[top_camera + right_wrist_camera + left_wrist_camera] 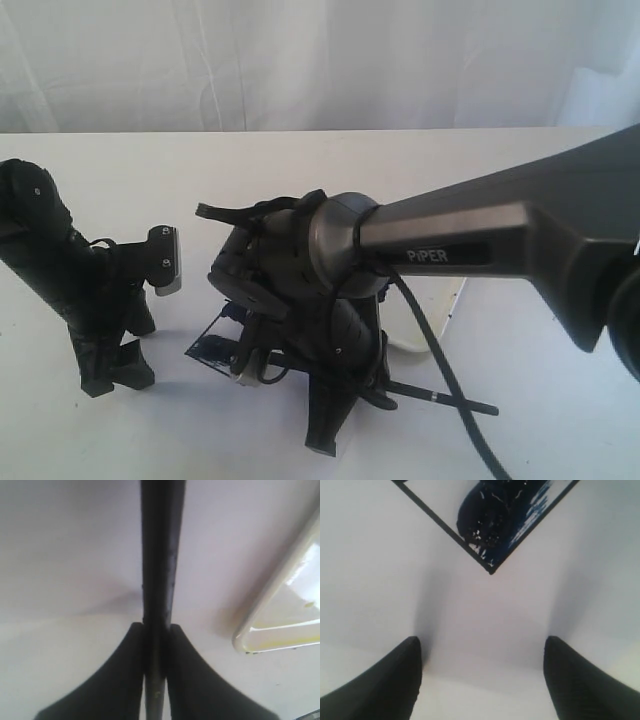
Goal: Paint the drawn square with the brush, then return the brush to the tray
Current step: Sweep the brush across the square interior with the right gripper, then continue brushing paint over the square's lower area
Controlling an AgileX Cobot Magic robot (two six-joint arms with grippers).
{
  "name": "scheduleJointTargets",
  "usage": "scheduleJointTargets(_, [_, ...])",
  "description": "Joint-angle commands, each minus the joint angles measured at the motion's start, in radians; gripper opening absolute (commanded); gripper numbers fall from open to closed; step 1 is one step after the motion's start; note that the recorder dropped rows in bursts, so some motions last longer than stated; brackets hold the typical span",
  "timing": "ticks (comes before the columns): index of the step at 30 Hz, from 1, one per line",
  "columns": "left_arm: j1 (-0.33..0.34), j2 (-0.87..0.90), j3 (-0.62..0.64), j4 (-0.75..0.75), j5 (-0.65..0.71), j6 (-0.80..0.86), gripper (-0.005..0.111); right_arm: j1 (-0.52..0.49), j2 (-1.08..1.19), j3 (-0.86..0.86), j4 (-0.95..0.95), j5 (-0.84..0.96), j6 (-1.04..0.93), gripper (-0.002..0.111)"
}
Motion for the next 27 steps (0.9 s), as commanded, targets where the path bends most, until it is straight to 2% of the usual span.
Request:
scheduleJointTargets(1, [-0.006, 0.012, 0.007, 0.04, 0.03, -0.008, 0.071, -0.01, -0.002, -0.006, -0.027, 0.005, 0.029, 0.0])
scheduleJointTargets(16, [-0.006, 0.012, 0.007, 0.043, 0.034, -0.008, 0.071, -0.021, 0.0, -0.033, -0.037, 0.005, 0.047, 0.0])
scheduleJointTargets(21, [-0.006, 0.012, 0.007, 0.043, 0.034, -0.008, 0.071, -0.021, 0.0, -0.033, 0.054, 0.005, -0.073, 0.0])
scheduleJointTargets(27, [-0.006, 0.012, 0.007, 0.043, 0.032, -0.008, 0.071, -0.021, 0.0, -0.031, 0.058, 0.005, -0.086, 0.0])
